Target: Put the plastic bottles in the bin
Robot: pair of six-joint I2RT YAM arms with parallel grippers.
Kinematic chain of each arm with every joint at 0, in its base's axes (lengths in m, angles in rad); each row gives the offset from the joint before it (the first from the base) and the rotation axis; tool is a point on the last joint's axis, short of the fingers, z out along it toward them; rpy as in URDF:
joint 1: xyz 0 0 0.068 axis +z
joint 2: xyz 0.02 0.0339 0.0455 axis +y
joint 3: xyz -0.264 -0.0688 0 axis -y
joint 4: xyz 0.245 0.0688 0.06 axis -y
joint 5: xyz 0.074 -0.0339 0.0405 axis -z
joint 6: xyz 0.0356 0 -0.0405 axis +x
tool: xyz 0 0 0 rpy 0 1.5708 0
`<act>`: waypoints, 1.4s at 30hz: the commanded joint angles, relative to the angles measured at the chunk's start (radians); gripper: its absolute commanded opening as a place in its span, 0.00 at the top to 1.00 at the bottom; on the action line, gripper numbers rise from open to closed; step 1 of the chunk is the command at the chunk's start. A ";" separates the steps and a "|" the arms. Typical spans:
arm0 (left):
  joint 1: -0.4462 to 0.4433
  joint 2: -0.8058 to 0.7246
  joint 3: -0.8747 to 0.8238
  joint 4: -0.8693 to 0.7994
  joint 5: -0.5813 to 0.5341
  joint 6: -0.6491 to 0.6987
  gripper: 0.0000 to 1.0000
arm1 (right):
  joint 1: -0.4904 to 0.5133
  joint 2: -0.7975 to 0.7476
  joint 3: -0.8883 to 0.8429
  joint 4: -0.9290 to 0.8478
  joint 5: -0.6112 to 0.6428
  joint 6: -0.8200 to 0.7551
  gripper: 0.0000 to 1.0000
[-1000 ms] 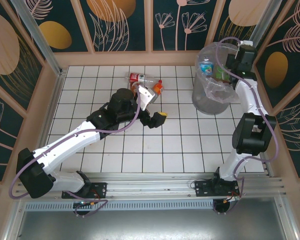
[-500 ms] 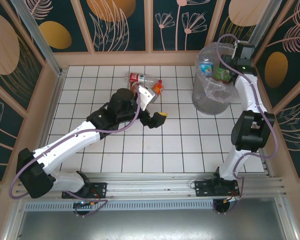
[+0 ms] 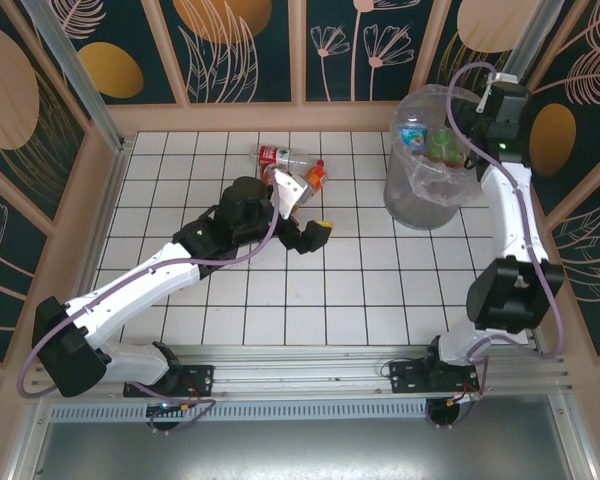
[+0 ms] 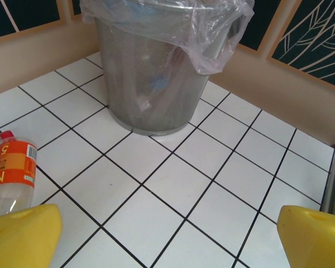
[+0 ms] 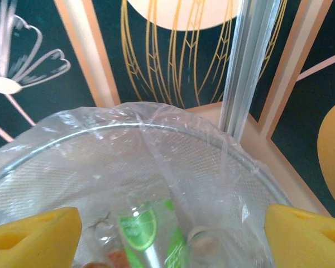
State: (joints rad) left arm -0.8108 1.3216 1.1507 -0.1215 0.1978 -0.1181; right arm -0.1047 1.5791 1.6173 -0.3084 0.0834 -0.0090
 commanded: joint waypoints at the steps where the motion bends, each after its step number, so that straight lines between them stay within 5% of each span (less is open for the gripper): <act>1: -0.001 -0.004 -0.020 -0.009 -0.027 -0.039 0.01 | 0.020 -0.111 -0.068 0.040 -0.065 0.057 0.15; 6: 0.015 0.020 -0.022 -0.004 -0.034 -0.067 0.01 | 0.030 -0.246 -0.167 0.034 -0.184 0.129 0.17; 14: 0.112 0.113 -0.015 -0.024 -0.015 -0.063 0.02 | 0.053 -0.471 -0.388 0.072 -0.553 0.253 0.17; 20: 0.165 0.264 0.085 -0.132 -0.037 -0.001 0.04 | 0.142 -0.561 -0.509 0.049 -0.754 0.277 0.16; 29: 0.236 0.436 0.189 -0.263 -0.121 0.106 0.02 | 0.370 -0.562 -0.612 -0.018 -0.700 0.228 0.16; 33: 0.279 0.508 0.226 -0.393 0.011 0.301 0.01 | 0.390 -0.562 -0.663 0.014 -0.693 0.243 0.16; 42: 0.325 0.567 0.244 -0.431 -0.195 0.437 0.01 | 0.395 -0.558 -0.700 0.037 -0.692 0.256 0.16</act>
State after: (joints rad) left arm -0.5087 1.8637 1.3632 -0.5079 0.0574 0.2424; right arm 0.2832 1.0275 0.9245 -0.3111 -0.6033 0.2428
